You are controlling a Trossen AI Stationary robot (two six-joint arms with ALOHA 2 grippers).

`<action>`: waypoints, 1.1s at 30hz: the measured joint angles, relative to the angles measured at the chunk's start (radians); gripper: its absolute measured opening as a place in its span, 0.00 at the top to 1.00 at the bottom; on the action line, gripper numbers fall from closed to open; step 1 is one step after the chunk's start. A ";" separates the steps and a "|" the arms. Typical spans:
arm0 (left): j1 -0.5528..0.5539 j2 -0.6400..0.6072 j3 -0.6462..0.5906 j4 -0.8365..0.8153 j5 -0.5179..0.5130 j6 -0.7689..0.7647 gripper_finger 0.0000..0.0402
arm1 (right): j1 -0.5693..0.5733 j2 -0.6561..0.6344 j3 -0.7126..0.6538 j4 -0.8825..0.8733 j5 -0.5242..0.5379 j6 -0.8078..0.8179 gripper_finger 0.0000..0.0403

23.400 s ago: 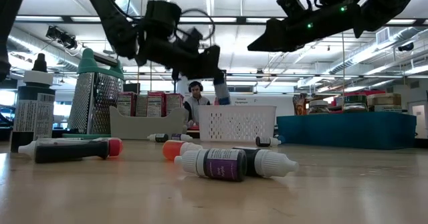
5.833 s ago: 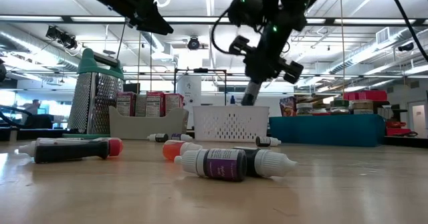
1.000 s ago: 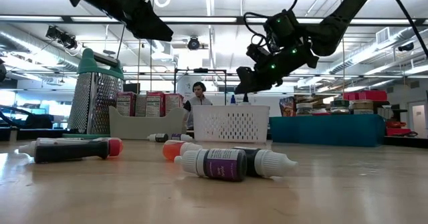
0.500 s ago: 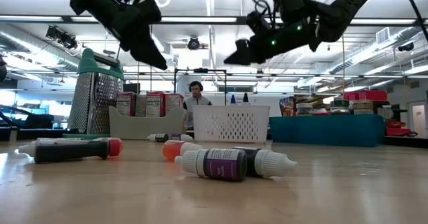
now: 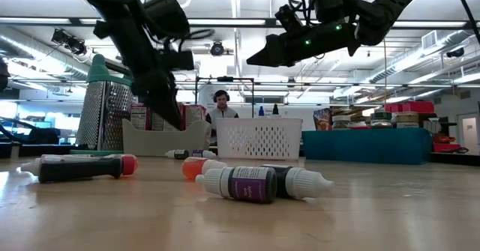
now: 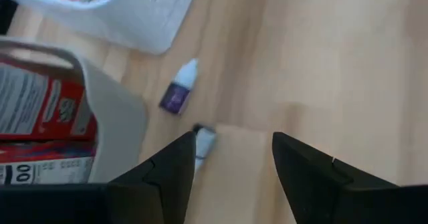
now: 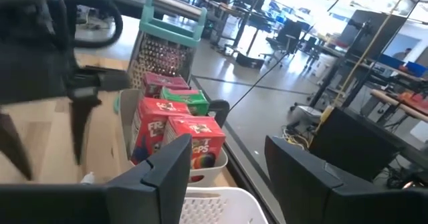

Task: Pick & Place Kitchen Items
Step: Put the top small green food coloring bottle into the white bin

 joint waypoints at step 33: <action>0.126 0.215 0.001 0.097 0.032 -0.011 0.80 | 0.000 0.001 0.000 0.000 0.001 0.000 0.50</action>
